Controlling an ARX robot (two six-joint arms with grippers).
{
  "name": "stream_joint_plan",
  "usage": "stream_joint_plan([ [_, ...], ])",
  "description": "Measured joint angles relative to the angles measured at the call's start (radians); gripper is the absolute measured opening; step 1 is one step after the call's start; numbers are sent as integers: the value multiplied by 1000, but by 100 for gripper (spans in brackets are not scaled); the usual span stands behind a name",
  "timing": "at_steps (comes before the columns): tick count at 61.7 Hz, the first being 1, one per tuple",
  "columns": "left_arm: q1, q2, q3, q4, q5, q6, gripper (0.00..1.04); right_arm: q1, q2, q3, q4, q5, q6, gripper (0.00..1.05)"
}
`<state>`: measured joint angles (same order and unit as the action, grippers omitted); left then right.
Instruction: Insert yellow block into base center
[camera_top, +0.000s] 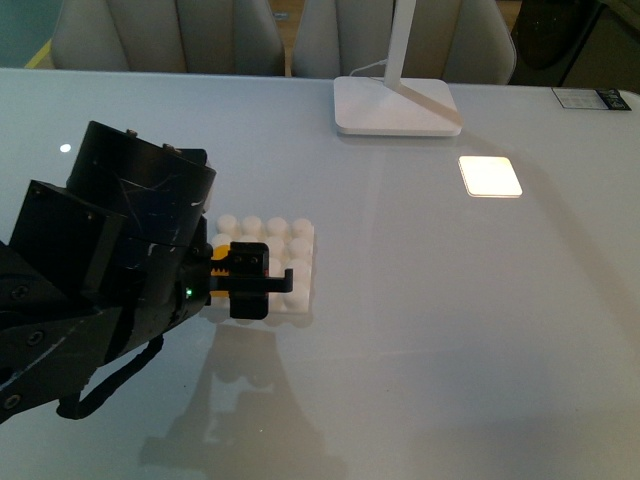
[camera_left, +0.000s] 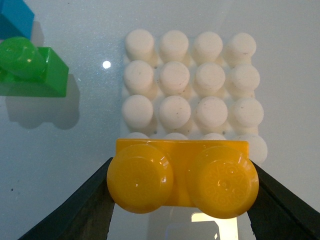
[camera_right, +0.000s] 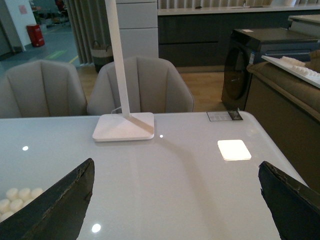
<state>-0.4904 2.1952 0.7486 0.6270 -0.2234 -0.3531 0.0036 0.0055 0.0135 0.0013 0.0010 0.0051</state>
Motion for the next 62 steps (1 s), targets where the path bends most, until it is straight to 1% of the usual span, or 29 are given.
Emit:
stream_joint_plan([
  [43, -45, 96, 153, -53, -47, 27, 64, 0, 0, 0, 0, 0, 0, 96],
  [62, -46, 124, 213, -87, -71, 38, 64, 0, 0, 0, 0, 0, 0, 96],
])
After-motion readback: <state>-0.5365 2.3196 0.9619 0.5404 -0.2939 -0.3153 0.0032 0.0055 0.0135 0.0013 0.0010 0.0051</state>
